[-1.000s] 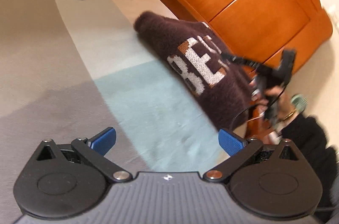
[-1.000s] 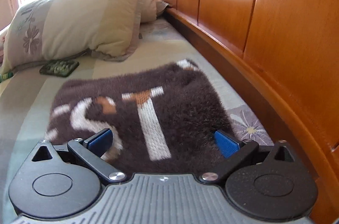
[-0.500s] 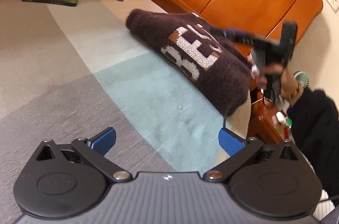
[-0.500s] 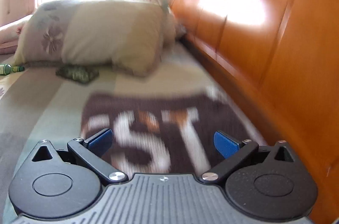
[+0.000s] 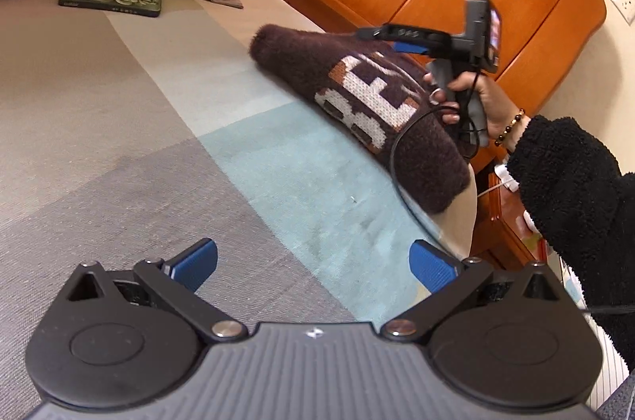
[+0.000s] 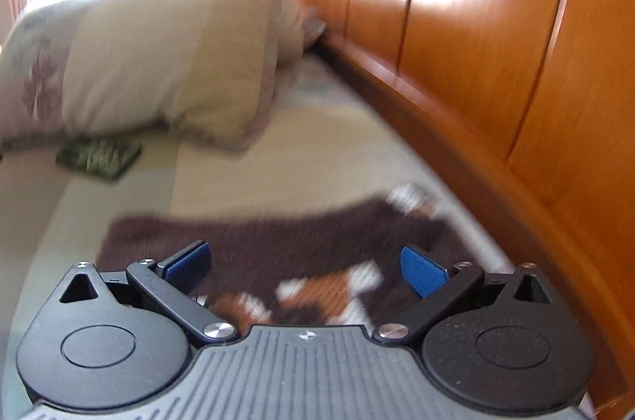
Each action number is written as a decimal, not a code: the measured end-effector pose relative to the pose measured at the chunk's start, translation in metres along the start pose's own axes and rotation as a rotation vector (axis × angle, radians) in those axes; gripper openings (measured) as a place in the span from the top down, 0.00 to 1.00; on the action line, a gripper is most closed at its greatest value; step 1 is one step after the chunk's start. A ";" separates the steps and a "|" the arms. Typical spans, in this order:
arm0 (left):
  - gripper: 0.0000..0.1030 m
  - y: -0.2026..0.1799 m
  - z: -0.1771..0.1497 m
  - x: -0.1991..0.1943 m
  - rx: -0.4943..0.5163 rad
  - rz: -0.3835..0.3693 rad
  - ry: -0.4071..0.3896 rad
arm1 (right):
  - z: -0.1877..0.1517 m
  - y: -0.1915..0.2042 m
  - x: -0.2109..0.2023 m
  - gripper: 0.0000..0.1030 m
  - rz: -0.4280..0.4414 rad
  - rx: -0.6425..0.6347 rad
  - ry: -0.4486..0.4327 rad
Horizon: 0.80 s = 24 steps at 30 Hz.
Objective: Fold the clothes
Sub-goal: 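Lift both grippers off the folded sweater and pull back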
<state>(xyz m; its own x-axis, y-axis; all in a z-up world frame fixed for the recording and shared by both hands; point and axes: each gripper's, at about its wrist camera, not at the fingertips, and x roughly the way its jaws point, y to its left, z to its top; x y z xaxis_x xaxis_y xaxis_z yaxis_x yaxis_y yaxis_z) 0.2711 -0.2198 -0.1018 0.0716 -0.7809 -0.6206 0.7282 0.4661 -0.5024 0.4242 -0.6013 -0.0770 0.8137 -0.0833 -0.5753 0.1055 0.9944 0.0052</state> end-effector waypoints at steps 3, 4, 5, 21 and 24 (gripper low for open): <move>0.01 0.001 -0.002 0.003 -0.015 -0.003 0.005 | 0.001 -0.021 0.013 0.00 -0.029 0.103 0.032; 0.01 0.000 -0.003 0.003 -0.014 0.000 0.012 | -0.003 -0.026 0.018 0.00 -0.027 0.121 0.054; 0.01 0.000 -0.003 0.003 -0.007 0.004 0.018 | -0.008 -0.030 0.022 0.00 -0.024 0.136 0.074; 0.01 -0.024 -0.011 0.005 0.190 0.245 -0.029 | -0.058 -0.031 -0.115 0.00 0.008 0.035 0.005; 0.01 -0.031 -0.009 0.010 0.232 0.258 -0.028 | -0.081 -0.007 -0.133 0.00 0.083 0.001 -0.030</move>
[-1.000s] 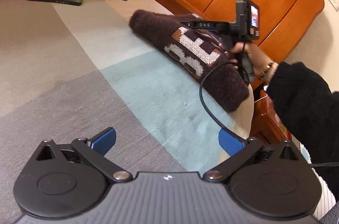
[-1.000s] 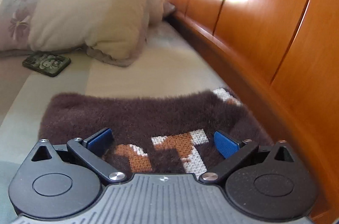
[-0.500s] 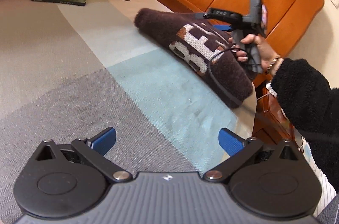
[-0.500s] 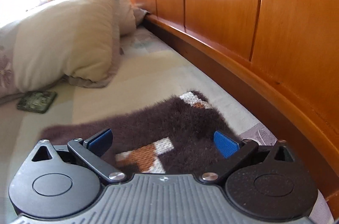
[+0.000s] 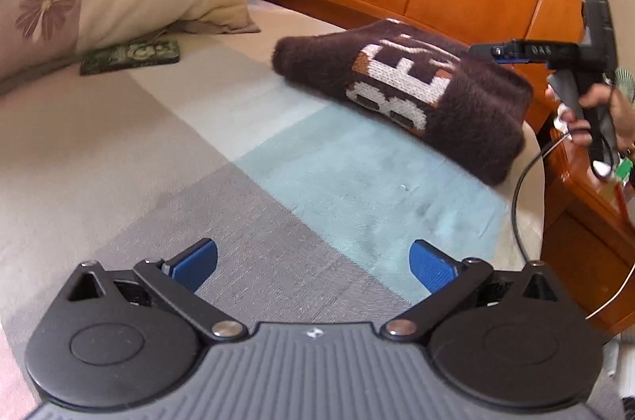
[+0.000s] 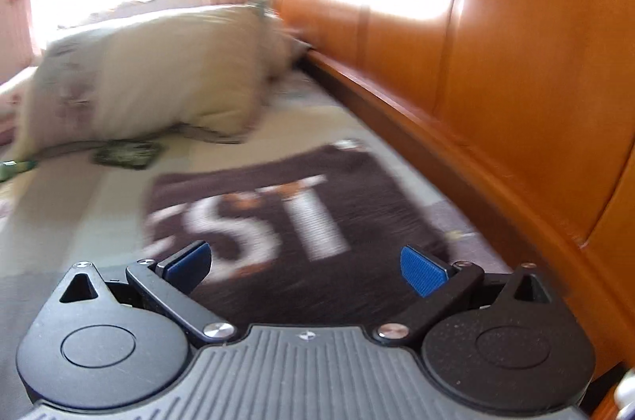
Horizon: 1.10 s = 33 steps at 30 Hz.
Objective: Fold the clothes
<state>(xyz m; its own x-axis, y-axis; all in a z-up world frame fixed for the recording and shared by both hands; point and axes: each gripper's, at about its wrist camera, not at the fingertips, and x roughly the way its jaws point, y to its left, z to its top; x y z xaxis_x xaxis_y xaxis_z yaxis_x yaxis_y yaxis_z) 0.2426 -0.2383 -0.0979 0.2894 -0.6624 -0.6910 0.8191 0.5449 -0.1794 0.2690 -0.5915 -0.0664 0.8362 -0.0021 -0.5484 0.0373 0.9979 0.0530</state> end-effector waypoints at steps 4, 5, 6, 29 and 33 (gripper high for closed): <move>0.01 -0.003 0.004 0.005 -0.019 -0.018 -0.003 | -0.039 0.027 0.004 0.00 -0.051 -0.073 0.024; 0.01 -0.003 0.004 0.005 -0.022 -0.009 -0.006 | -0.048 0.029 0.000 0.00 -0.052 -0.068 0.019; 0.01 -0.003 0.005 0.005 -0.025 0.000 -0.010 | -0.053 0.029 -0.003 0.00 -0.048 -0.059 0.006; 0.01 -0.022 0.013 0.002 0.113 0.101 -0.073 | -0.026 -0.043 0.025 0.00 -0.169 0.199 -0.077; 0.01 -0.020 0.009 0.002 0.143 0.135 -0.075 | -0.024 -0.039 0.007 0.00 -0.170 0.252 -0.101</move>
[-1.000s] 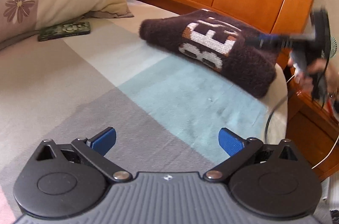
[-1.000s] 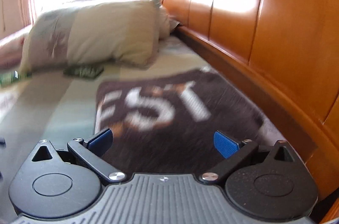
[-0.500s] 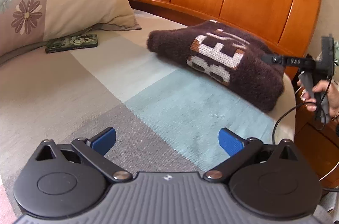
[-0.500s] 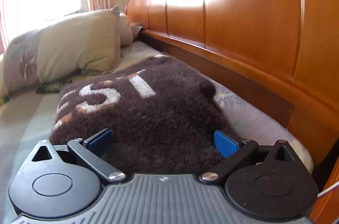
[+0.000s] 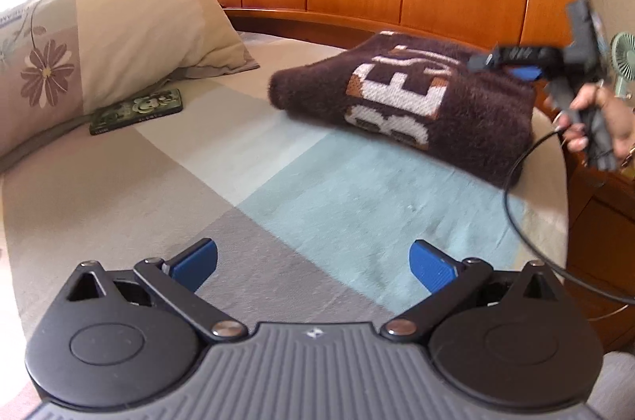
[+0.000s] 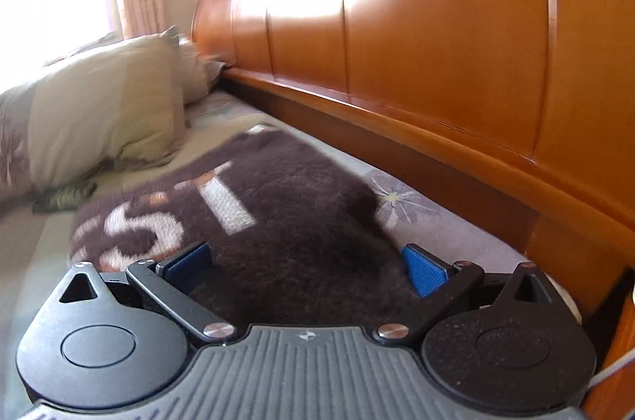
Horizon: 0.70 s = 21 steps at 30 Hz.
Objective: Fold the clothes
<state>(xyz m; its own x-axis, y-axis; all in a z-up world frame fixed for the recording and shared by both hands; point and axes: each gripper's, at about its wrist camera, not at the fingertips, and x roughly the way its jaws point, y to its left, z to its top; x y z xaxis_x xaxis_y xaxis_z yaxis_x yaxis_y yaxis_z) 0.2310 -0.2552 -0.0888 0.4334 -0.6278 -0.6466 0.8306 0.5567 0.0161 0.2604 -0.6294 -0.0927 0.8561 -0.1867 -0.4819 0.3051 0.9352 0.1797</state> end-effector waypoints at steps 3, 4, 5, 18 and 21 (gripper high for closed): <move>0.01 0.000 -0.001 -0.001 0.004 0.011 -0.016 | 0.001 0.008 -0.021 0.00 0.063 0.018 -0.033; 0.01 0.000 -0.001 -0.002 0.001 0.005 -0.022 | -0.001 0.013 -0.027 0.00 0.103 0.013 -0.024; 0.01 0.000 -0.001 -0.003 -0.003 -0.001 -0.027 | -0.005 0.019 -0.029 0.00 0.136 0.006 -0.005; 0.01 -0.005 0.003 -0.017 0.007 -0.046 -0.081 | -0.049 0.082 -0.074 0.00 0.270 -0.156 0.095; 0.01 -0.006 0.004 -0.020 -0.006 -0.047 -0.086 | -0.045 0.089 -0.066 0.00 0.299 -0.159 0.095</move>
<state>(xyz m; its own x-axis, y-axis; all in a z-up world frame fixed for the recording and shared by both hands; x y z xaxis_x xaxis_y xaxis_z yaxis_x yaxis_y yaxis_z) 0.2186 -0.2486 -0.0731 0.4222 -0.6977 -0.5788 0.8490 0.5281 -0.0174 0.2125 -0.5205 -0.0840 0.8530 0.1246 -0.5068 -0.0288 0.9808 0.1927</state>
